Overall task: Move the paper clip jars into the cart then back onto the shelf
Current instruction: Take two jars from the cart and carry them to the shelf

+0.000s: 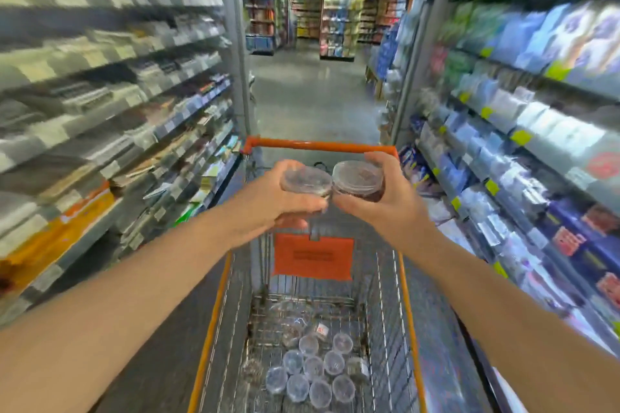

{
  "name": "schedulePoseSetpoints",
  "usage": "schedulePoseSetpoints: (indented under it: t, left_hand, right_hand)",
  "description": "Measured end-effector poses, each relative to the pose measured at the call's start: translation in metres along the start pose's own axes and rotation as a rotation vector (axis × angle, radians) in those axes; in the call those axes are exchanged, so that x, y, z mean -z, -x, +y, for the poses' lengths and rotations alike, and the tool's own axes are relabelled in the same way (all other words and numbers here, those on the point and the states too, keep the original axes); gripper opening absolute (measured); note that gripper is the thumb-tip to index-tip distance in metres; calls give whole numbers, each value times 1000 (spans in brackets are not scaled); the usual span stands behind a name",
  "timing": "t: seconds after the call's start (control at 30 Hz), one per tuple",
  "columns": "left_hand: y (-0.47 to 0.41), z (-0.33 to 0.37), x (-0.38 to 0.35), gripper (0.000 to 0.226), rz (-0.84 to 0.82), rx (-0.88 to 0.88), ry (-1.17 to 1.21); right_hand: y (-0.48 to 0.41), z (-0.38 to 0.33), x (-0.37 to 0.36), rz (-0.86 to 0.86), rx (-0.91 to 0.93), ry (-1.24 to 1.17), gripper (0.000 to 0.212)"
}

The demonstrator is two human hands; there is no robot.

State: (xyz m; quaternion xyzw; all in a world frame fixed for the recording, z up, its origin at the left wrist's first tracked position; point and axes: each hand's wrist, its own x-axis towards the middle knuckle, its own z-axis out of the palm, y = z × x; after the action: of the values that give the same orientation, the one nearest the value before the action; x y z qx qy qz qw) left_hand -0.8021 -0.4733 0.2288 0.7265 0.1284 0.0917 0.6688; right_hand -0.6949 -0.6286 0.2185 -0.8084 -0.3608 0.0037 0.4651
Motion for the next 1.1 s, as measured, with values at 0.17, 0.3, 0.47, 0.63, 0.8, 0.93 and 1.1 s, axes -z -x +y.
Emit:
schedulePoseSetpoints:
  t: [0.17,0.3,0.47,0.63,0.8,0.93,1.1]
  left_hand:
    - [51,55,-7,53,105,-119,-19]
    - [103,85,-16,49,222,-181,-3]
    - [183,109,-15,42,375,-250,-38]
    - [266,125,11,43,554,-271,-75]
    - [348,126,60,54,769,-258,-120]
    - [422,117,114,58,920,-224,-241]
    - [519,111,194,49,1097,-136,-439]
  right_hand:
    - [14,-54,40,-40,109,-13,68]
    - [35,-93,61,-109,209,-52,67]
    - [75,-149,64,-223,338,-111,57]
    - [105,-212,37,-348,448,-210,59]
    - [131,-282,-20,-450,558,-249,79]
    - [154,-343,-84,-536,649,-285,66]
    - [189,-431,-177,-601,743,-337,56]
